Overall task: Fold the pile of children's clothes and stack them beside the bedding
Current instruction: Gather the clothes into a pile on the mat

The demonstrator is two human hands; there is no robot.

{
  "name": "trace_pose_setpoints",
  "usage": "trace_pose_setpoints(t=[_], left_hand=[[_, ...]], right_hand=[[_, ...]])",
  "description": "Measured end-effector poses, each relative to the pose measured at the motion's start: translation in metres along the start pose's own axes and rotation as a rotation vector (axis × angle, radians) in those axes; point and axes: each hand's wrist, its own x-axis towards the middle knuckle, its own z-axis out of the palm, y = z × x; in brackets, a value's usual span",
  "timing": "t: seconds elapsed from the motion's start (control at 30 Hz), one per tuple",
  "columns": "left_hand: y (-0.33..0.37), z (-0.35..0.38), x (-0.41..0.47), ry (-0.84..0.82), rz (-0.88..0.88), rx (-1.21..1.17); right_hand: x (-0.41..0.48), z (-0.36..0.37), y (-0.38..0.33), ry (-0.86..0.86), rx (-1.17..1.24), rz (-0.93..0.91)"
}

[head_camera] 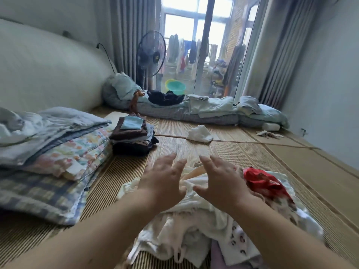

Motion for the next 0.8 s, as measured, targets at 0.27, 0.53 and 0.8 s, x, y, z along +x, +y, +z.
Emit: trace_pose_setpoints(t=[0.27, 0.53, 0.8], left_hand=[[0.015, -0.002, -0.060, 0.016, -0.026, -0.016], [-0.010, 0.051, -0.056, -0.182, -0.148, -0.057], [-0.042, 0.120, -0.016, -0.426, -0.308, -0.189]], right_hand=[[-0.061, -0.008, -0.002, -0.016, 0.006, -0.025], [-0.057, 0.035, 0.018, -0.108, 0.126, 0.054], [0.016, 0.093, 0.051, -0.200, -0.061, 0.179]])
